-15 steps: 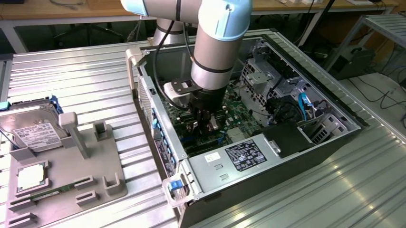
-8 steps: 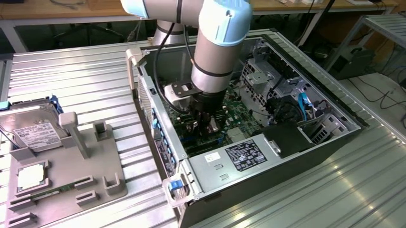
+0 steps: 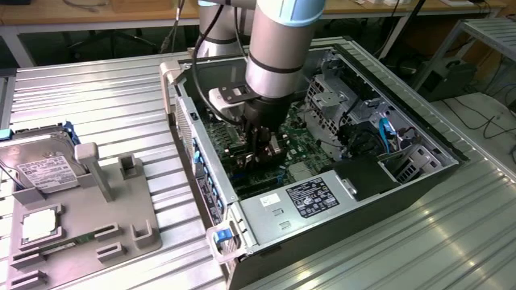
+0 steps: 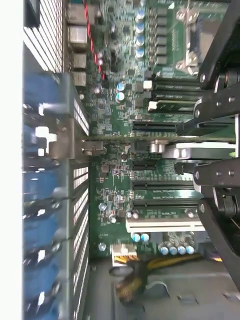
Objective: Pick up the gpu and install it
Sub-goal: 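Insert the gpu into the slot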
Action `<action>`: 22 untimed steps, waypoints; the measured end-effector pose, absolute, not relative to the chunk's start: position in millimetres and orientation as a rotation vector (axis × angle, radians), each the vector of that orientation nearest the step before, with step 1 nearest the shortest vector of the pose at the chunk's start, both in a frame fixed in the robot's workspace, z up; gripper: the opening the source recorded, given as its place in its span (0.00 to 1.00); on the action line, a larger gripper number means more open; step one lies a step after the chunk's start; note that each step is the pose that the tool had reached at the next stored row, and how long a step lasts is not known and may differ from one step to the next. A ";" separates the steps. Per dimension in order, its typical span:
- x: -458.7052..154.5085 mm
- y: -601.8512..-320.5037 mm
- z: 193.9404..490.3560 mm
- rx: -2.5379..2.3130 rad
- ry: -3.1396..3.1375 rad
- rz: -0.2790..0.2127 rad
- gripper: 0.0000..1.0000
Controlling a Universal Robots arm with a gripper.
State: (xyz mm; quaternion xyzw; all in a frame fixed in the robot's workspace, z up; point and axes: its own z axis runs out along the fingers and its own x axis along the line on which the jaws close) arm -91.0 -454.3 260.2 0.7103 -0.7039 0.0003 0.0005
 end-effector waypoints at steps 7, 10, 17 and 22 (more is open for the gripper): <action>-91.0 -453.9 290.6 2.232 -2.212 0.003 0.35; -91.0 -453.9 290.7 2.232 -2.212 0.003 0.34; -91.0 -453.9 290.7 2.232 -2.212 0.003 0.11; -91.0 -453.9 290.8 2.232 -2.212 0.004 0.11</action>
